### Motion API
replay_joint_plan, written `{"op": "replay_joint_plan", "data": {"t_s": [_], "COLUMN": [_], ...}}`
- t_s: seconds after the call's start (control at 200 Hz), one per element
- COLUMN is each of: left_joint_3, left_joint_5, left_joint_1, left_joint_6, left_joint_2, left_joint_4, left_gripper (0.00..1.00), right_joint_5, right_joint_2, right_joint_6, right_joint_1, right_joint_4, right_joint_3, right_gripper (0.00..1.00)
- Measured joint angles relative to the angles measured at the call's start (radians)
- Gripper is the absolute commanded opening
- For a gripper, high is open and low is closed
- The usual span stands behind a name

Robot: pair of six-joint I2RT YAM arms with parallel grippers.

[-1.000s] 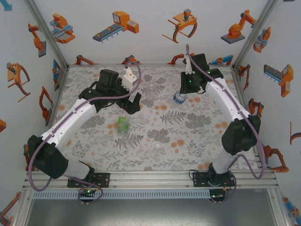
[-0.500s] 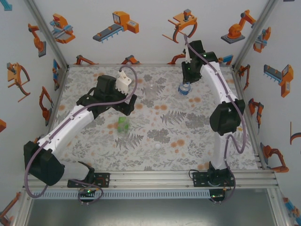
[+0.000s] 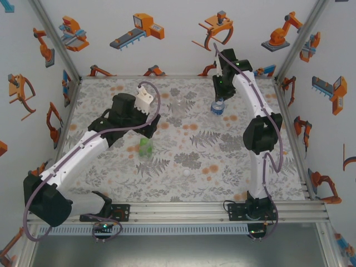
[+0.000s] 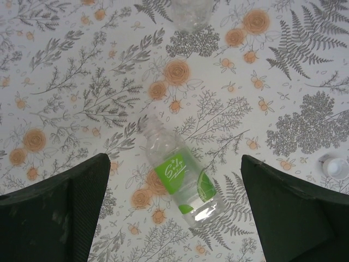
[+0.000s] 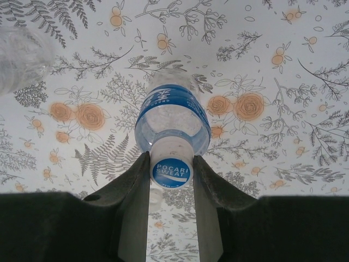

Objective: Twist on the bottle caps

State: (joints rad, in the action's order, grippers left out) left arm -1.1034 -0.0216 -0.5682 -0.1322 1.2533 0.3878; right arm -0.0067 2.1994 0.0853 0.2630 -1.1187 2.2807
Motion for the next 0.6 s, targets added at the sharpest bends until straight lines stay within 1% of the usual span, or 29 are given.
{"op": "replay_joint_plan", "data": {"t_s": [0.025, 0.1, 0.15, 0.24, 0.3, 0.401, 0.601], "left_joint_3": [0.000, 0.000, 0.002, 0.014, 0.016, 0.016, 0.015], "left_joint_5": [0.002, 0.018, 0.035, 0.064, 0.070, 0.072, 0.067], "left_joint_1": [0.000, 0.000, 0.000, 0.001, 0.004, 0.006, 0.006], "left_joint_6": [0.002, 0.006, 0.009, 0.017, 0.019, 0.027, 0.043], "left_joint_2": [-0.006, -0.022, -0.035, -0.064, -0.077, -0.081, -0.062], "left_joint_4": [0.000, -0.002, -0.006, -0.015, -0.014, -0.015, -0.010], "left_gripper": [0.97, 0.97, 0.97, 0.97, 0.97, 0.97, 0.97], "right_joint_5": [0.000, 0.000, 0.000, 0.001, 0.001, 0.006, 0.040], "right_joint_2": [0.001, 0.002, 0.002, 0.002, 0.002, 0.002, -0.004], "right_joint_6": [0.000, 0.000, 0.000, 0.001, 0.006, 0.005, 0.003], "right_joint_1": [0.000, 0.000, 0.000, 0.000, 0.000, 0.000, 0.000], "right_joint_4": [0.000, 0.000, 0.000, 0.000, -0.001, 0.000, 0.002], "right_joint_3": [0.000, 0.001, 0.001, 0.001, 0.001, 0.001, 0.001], "right_gripper": [0.18, 0.24, 0.33, 0.52, 0.61, 0.67, 0.71]}}
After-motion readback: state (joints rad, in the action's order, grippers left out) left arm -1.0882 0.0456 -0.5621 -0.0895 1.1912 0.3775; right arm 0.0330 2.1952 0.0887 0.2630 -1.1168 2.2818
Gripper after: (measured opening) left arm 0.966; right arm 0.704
